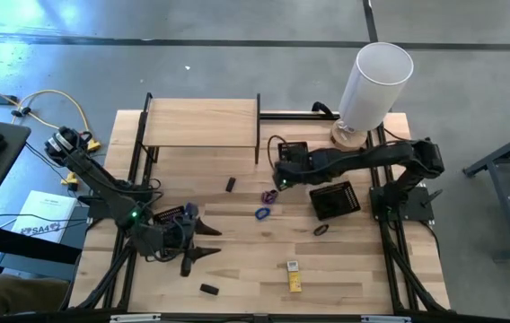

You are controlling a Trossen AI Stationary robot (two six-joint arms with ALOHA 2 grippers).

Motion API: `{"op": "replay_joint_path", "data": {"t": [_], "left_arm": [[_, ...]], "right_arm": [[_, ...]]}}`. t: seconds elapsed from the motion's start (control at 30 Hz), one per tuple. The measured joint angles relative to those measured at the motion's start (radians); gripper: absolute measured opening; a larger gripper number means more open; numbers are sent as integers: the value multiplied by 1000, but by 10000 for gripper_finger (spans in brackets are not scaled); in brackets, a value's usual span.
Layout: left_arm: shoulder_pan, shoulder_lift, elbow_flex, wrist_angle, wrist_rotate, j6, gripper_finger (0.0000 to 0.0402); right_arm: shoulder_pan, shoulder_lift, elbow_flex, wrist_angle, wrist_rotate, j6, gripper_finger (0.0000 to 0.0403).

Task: Pick & Place Office Desk Supplies
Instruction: Put the crayon box into the top black bin, then put the black rubberband into the bottom right black bin

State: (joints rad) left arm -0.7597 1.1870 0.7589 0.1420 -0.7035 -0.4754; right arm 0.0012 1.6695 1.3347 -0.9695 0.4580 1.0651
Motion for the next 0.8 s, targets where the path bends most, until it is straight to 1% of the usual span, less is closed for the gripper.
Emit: {"op": "replay_joint_path", "data": {"t": [0.07, 0.2, 0.3, 0.47, 0.57, 0.63, 0.8], "left_arm": [[-6, 0, 0, -14, 0, -37, 207], [-7, 0, 0, -37, 0, -88, 207], [-14, 0, 0, -44, -1, -108, 207], [-16, 0, 0, -67, 0, -175, 207], [-16, 2, 0, -70, 14, -197, 207], [-16, 2, 0, -70, 28, -203, 207], [-18, 2, 0, -82, 60, -258, 207]], "right_arm": [[-24, 0, -44, 84, -16, -19, 60], [-61, 1, -98, 150, -24, -33, 61], [-78, 15, -135, 215, -21, -72, 61], [-110, 41, -141, 254, -24, -125, 72], [-131, 61, -143, 260, -22, -160, 90], [-142, 71, -143, 267, -27, -183, 109], [-160, 90, -142, 274, -53, -203, 174]]}}
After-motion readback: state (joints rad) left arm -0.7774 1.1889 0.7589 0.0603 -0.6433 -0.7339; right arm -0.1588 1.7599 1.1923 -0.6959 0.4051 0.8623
